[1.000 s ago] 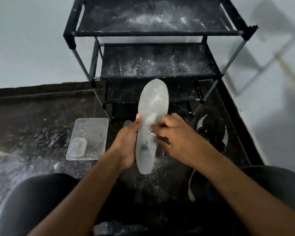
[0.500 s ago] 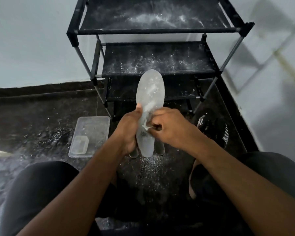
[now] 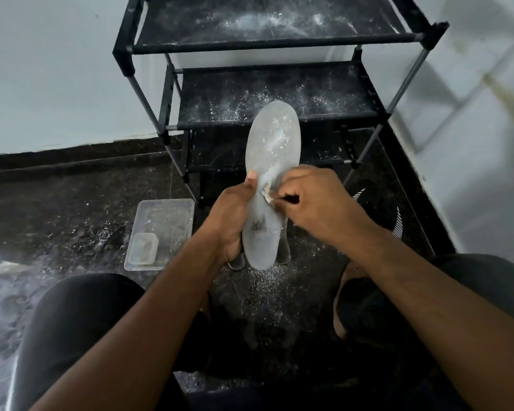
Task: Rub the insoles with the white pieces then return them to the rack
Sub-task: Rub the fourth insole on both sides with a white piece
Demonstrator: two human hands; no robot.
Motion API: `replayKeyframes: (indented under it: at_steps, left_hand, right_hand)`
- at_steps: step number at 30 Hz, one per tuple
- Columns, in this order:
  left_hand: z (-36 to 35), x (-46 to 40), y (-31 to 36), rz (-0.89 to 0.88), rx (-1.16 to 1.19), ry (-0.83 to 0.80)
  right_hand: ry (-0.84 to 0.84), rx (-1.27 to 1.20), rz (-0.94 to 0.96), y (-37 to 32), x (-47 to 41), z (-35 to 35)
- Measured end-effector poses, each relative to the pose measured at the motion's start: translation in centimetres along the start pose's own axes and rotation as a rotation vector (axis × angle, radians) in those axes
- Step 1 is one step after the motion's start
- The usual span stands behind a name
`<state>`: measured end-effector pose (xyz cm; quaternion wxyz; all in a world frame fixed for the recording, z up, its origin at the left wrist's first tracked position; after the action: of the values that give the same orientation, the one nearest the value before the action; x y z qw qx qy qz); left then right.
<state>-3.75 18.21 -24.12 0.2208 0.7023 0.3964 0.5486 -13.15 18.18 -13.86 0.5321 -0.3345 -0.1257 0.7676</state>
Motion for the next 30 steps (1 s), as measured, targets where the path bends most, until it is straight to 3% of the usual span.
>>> replayKeyframes:
  at_steps: [5,10,14,19,24,28,30]
  left_hand:
    - [0.2,0.2,0.0,0.066,0.074,-0.003]
    - [0.4,0.0,-0.1,0.075,0.084,-0.017]
    - [0.4,-0.1,-0.4,0.111,0.131,-0.002]
    - [0.7,-0.5,-0.2,0.108,0.181,-0.007]
    - [0.8,-1.0,-0.2,0.164,0.311,-0.021]
    - [1.0,-0.8,0.4,0.125,0.251,-0.050]
    - [0.5,-0.4,0.4,0.125,0.242,-0.074]
  right_hand:
    - [-0.400,-0.155,-0.081,-1.0,3.1,-4.3]
    - [-0.183,-0.087,-0.027,-0.5,0.9,-1.9]
    - [-0.377,-0.141,-0.058,-1.2,2.5,-4.0]
    - [-0.108,-0.073,-0.025,-1.0,0.5,-1.2]
    - [-0.385,-0.189,-0.089,-1.4,2.5,-4.1]
    - [-0.068,-0.234,-0.079,-0.8,0.3,-0.8]
    - [-0.109,-0.118,-0.013,-1.5,0.5,-1.8]
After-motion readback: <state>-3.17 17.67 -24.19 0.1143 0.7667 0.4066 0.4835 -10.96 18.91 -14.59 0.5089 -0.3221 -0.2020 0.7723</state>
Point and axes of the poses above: each hand's wrist, its own x-axis away from the middle knuckle, its own z-axis out of the back of the hand, y = z × x, the point moved 10 cm from there along -x, towards the middle knuckle, and after that the axes turned 15 degrees about y, right-handed, at the moved point
